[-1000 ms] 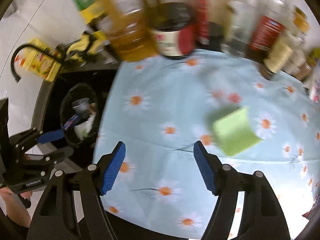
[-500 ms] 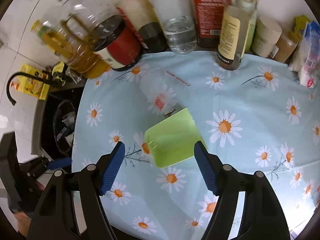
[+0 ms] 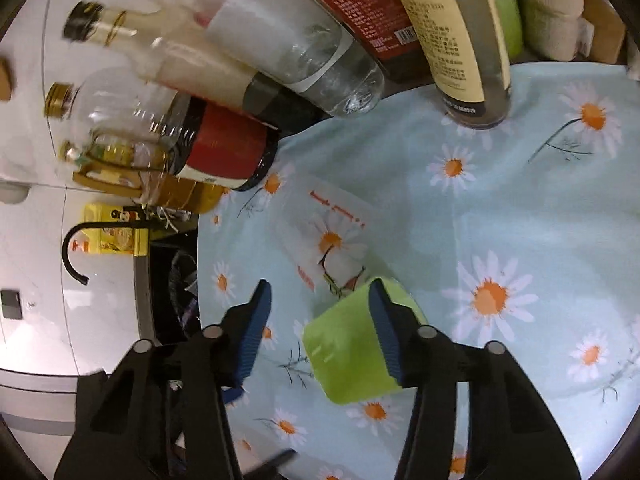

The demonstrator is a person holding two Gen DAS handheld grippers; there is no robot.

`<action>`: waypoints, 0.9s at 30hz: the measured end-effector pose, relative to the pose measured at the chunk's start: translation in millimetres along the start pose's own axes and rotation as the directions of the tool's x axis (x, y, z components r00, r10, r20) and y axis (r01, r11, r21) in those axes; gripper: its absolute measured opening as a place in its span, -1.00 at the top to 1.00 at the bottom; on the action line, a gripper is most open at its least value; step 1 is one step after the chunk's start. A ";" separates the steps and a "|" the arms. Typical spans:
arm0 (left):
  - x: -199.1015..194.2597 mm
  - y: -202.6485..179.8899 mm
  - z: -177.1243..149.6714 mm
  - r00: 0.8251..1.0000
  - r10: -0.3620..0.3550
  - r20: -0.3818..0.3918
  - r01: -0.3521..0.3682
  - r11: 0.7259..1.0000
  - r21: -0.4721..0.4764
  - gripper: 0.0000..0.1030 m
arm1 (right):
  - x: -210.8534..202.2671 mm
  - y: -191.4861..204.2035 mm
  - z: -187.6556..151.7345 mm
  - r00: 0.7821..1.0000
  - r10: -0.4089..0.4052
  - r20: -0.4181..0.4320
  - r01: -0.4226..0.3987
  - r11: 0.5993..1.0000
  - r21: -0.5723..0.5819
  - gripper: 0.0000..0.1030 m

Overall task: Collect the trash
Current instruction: 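Grasp the clear plastic cup with red label with the right gripper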

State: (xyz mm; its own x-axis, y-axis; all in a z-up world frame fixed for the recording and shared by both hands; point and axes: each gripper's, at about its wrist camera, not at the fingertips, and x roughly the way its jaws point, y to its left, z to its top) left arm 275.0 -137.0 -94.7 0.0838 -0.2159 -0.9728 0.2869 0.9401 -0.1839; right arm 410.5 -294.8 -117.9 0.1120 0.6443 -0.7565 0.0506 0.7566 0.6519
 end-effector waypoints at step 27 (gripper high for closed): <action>34.4 -21.0 60.4 0.998 0.046 -0.034 -0.044 0.997 0.060 -0.52 | 3.3 -8.1 33.0 0.978 0.207 -0.012 -0.207 0.978 -0.012 0.98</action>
State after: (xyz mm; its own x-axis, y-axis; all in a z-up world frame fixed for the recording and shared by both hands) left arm 329.5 -180.1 -115.9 0.0649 -0.1633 -0.9844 0.3393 0.9314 -0.1322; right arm 443.2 -302.4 -124.0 0.1080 0.7885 -0.6055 0.0141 0.6078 0.7939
